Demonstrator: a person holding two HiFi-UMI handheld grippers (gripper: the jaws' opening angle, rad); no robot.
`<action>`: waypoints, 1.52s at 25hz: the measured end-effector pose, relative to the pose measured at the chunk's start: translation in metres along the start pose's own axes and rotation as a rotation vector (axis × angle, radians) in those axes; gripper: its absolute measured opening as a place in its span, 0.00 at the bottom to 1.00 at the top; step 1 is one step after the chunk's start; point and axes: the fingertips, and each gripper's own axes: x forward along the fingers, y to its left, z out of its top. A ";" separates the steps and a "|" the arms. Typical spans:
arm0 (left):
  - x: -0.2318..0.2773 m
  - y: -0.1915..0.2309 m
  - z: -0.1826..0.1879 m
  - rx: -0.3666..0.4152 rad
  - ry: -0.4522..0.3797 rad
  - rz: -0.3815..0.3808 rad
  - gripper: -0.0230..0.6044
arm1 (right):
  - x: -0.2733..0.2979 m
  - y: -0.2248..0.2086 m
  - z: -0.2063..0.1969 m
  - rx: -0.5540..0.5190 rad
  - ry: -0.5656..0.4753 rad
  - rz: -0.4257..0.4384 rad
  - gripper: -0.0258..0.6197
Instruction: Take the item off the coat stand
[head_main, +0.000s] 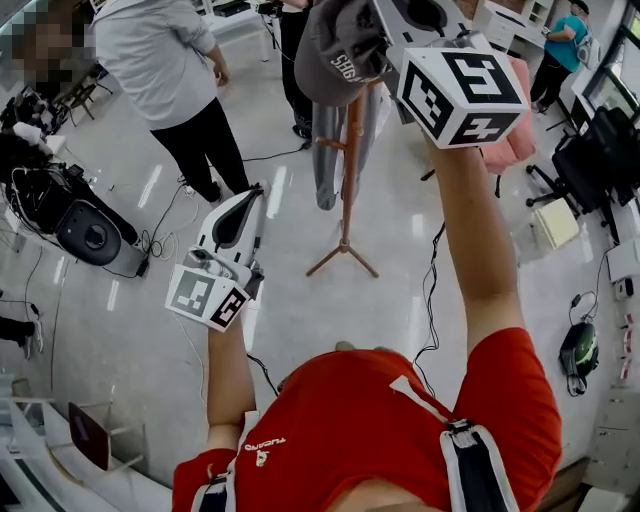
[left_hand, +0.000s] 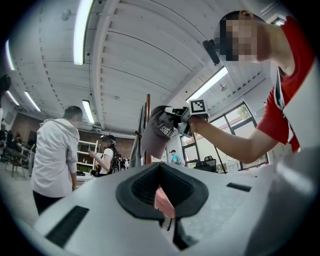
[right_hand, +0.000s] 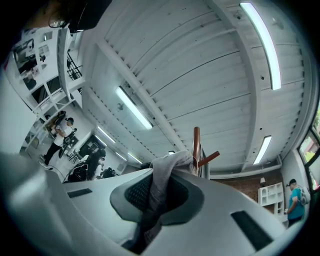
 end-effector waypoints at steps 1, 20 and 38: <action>0.000 -0.001 0.000 -0.001 -0.003 -0.004 0.05 | -0.007 0.004 0.005 0.004 -0.011 0.010 0.09; 0.003 -0.015 0.022 -0.014 -0.073 -0.061 0.05 | -0.163 0.112 -0.099 0.242 0.059 0.272 0.09; -0.009 -0.016 0.013 -0.032 -0.050 -0.064 0.05 | -0.187 0.141 -0.117 0.237 0.067 0.311 0.09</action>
